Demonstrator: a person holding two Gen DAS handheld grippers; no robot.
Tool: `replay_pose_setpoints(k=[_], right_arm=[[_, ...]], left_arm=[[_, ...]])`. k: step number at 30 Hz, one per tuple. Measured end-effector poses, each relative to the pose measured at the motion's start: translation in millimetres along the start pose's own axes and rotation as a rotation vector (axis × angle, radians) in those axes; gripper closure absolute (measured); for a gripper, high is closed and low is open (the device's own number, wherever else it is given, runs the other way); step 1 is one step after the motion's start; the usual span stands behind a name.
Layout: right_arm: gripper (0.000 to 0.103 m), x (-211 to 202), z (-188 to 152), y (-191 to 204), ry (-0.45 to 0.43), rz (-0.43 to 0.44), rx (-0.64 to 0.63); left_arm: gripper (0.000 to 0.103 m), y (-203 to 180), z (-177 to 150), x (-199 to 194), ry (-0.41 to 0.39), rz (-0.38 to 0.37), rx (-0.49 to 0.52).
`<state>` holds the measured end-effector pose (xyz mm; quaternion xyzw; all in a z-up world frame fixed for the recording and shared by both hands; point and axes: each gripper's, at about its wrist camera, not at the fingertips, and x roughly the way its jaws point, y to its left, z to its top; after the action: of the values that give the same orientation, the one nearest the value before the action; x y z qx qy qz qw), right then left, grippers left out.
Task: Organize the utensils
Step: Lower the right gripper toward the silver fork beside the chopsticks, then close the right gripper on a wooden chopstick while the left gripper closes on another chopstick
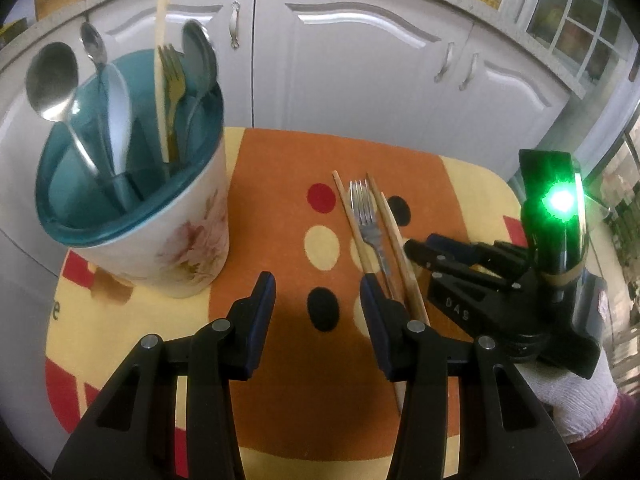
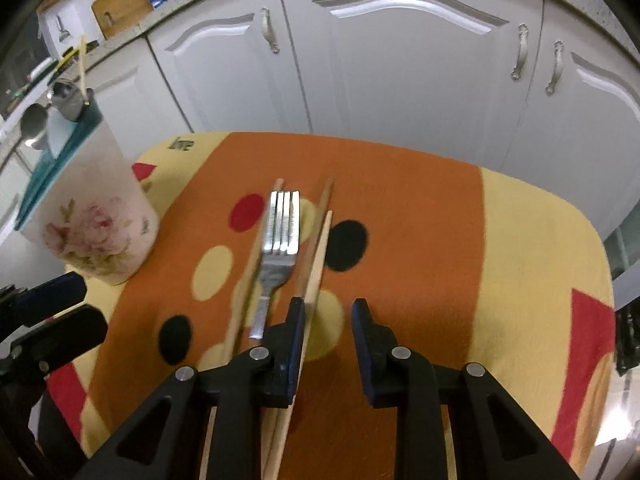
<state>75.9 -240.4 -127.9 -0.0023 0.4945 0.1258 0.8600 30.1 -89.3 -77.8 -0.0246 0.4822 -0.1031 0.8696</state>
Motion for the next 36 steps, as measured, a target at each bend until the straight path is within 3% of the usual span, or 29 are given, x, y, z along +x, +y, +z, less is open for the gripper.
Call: replay_pose_setpoints(k=[2,4,6,12,25,36], right_arm=[[0.079,2,0,-5,0.012,-0.022,0.003],[0.079,-3,-1,-17,0.005,0.071,0.085],[0.079,-9,0,-19,-0.014,0.101,0.107],[0.079,-1,-1,-1,0.017,0.065,0.02],[0.079,-1,-2,2,0.03,0.074,0.037],[0.082,9,6,11,0.048,0.017,0.025]], left_arm=[[0.06,-2,0,3,0.002,-0.003,0.003],[0.06,-3,0,6,0.006,-0.001,0.004],[0.06,-4,0,8,0.015,-0.005,0.0],[0.06,-2,-1,9,0.017,0.004,0.001],[0.06,1,-2,12,0.024,-0.002,-0.007],[0.06,1,-1,17,0.038,-0.005,-0.018]])
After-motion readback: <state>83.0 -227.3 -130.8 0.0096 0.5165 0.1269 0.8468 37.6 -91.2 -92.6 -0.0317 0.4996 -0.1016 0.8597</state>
